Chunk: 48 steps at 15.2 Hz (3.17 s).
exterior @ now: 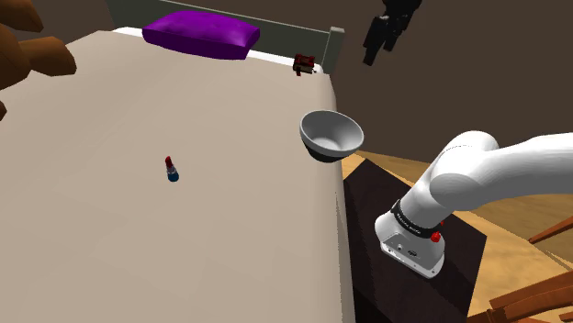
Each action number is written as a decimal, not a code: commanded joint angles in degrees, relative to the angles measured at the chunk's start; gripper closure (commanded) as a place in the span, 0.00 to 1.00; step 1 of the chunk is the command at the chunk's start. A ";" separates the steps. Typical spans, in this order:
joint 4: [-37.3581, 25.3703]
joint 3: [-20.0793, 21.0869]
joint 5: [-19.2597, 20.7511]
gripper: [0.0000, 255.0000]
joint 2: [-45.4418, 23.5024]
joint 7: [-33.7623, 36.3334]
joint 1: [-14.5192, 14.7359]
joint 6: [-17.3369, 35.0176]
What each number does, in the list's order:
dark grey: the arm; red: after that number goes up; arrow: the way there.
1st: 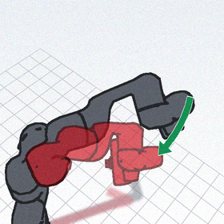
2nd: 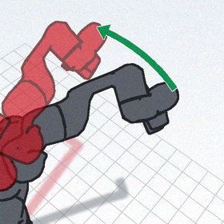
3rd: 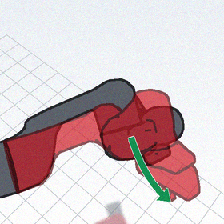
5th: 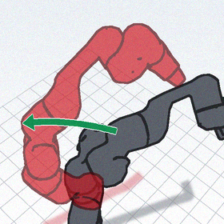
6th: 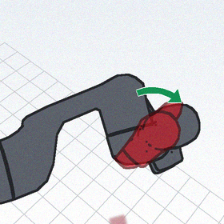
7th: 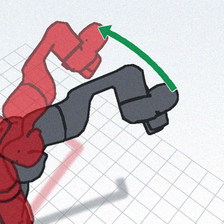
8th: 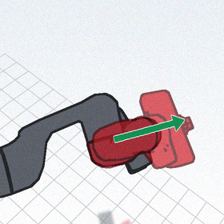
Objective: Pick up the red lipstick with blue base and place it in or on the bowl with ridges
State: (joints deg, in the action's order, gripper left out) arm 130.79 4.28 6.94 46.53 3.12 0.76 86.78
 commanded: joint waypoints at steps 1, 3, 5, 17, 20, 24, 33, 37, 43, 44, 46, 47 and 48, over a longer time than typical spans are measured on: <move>0.00 0.00 0.00 0.00 0.00 0.00 0.00 0.00; 1.28 2.43 -2.07 0.00 -0.42 4.05 0.18 1.22; 2.25 4.88 -4.11 0.00 -1.19 8.08 0.36 2.58; 1.29 20.23 -13.65 0.00 -13.29 31.88 0.02 13.11; -0.79 24.19 -14.49 0.00 -18.17 37.94 -0.72 16.04; -4.66 29.49 -13.94 0.00 -25.82 46.45 -2.09 19.81; -18.20 39.11 -2.87 0.00 -48.59 68.96 -3.17 25.56; -26.70 39.16 4.73 0.00 -60.09 78.80 0.63 25.57; -42.87 35.31 12.89 0.00 -75.78 88.87 9.64 23.06; -46.03 34.54 13.84 0.00 -78.28 90.01 11.22 22.40; -45.08 34.23 14.11 0.00 -78.68 90.21 11.28 23.69; -44.64 34.12 14.28 0.00 -78.91 90.33 11.28 24.32; -44.20 34.00 14.47 0.00 -79.15 90.45 11.29 24.94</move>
State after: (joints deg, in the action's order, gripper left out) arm 86.16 38.43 21.16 -32.27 93.31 11.95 110.99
